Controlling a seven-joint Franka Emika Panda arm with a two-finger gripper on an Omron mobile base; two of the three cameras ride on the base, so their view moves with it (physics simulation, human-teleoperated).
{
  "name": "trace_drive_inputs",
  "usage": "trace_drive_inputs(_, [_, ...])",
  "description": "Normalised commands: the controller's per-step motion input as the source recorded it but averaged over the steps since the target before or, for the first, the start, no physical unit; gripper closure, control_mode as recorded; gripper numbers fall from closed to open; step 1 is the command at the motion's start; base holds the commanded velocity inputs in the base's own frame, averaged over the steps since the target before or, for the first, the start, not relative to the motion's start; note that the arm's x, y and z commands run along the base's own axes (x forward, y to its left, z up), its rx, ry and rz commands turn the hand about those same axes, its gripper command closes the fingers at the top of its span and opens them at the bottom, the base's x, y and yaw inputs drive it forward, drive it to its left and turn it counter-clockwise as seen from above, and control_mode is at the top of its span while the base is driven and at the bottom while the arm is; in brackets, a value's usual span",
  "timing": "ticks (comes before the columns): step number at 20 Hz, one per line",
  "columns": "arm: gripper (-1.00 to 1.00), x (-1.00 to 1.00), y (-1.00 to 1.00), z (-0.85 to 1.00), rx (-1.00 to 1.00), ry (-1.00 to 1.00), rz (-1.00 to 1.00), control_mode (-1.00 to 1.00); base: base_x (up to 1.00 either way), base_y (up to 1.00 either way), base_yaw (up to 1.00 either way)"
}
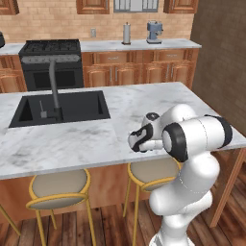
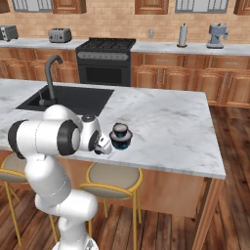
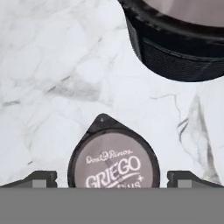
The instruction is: Stack the yogurt containers by placing the smaller containers on top of the larger containers.
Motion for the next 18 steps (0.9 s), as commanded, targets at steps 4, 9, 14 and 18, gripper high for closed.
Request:
trace_drive_inputs(4, [-1.00, 0.11, 0.00, -0.17, 0.00, 0.00, 0.00, -1.00, 0.00, 0.00, 0.00])
trace_drive_inputs(9, [-1.00, 0.07, 0.00, -0.18, 0.00, 0.00, 0.00, -1.00, 0.00, 0.00, 0.00])
trace_drive_inputs(14, [-1.00, 0.03, 0.00, -0.19, 0.00, 0.00, 0.00, -1.00, 0.00, 0.00, 0.00])
trace_drive_inputs(18, [1.00, 0.00, 0.00, -0.13, 0.00, 0.00, 0.00, -1.00, 0.00, 0.00, 0.00])
